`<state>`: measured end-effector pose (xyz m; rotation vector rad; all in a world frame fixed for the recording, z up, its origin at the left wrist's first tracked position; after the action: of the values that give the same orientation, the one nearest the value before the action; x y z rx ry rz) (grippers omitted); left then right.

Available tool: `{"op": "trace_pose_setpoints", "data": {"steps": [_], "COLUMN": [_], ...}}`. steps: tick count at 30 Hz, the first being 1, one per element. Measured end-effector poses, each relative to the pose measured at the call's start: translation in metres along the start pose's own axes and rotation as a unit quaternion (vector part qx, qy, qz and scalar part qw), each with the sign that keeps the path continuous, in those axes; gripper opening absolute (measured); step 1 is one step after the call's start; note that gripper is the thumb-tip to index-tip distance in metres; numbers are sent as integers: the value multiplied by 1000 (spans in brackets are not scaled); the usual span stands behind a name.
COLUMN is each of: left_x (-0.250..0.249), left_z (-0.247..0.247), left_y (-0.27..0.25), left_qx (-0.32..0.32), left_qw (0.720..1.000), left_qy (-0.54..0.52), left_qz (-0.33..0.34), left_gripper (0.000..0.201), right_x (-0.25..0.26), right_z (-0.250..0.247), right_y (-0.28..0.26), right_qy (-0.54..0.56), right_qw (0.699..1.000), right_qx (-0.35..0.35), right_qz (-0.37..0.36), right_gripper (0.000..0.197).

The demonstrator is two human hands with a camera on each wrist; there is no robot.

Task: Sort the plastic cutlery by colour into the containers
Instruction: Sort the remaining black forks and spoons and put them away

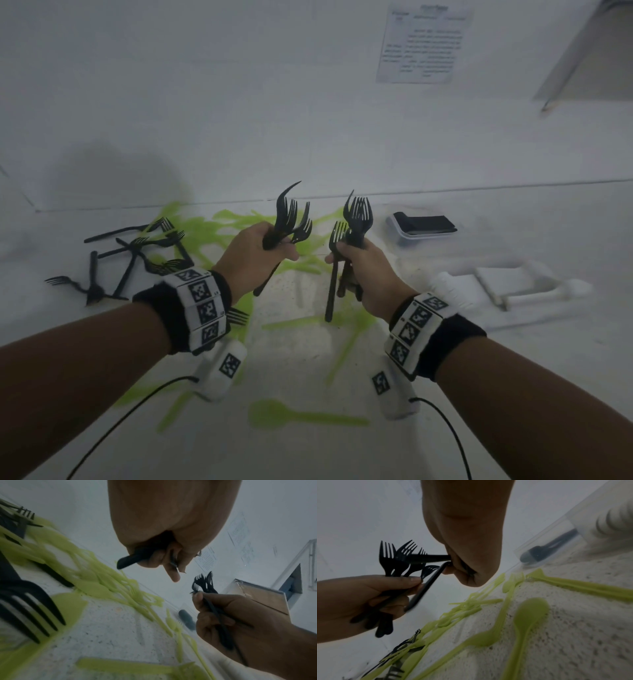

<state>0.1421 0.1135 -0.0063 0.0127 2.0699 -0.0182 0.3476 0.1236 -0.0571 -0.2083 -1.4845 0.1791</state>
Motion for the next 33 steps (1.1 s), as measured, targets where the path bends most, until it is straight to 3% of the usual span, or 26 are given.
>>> {"op": "trace_pose_setpoints", "data": {"steps": [4,9,13,18,23,27,31,33], "left_x": [-7,-13,-19,-6,-6,-8,-12,-14], "left_z": [9,33,43,41,52,57,52,54], "left_y": [-3,-14,-19,-18,-18,-18,-19,-21], "left_qx": [-15,32,50,63,94,123,100,99], "left_qw": [999,995,990,969,939,944,979,978], "left_qy": [-31,-94,-135,-227,-305,-286,-171,-179], "left_qz": [3,-9,-13,-80,-127,-111,-54,-49], "left_gripper": [12,17,18,14,16,16,15,18], "right_x": [1,2,3,5,7,6,7,9], "right_z": [6,20,26,16,19,18,12,13], "right_y": [-3,-7,-14,-14,-12,-13,-12,-11], "right_qy": [37,173,213,275,248,222,205,208], "right_qw": [999,982,972,957,963,968,975,976], "right_qx": [15,54,79,58,91,98,74,58], "right_qz": [4,45,66,67,63,58,39,26], "right_gripper": [17,15,21,30,32,41,35,41]}}
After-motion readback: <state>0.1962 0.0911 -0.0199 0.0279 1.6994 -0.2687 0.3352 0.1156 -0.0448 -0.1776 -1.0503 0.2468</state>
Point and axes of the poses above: each hand's wrist, its own y-axis towards the middle knuckle, its own z-axis out of the palm, x = y × z, the point moved 6 cm from there along y, towards the middle knuckle, and after that the axes turned 1 degree about x, right-handed, at the moved point
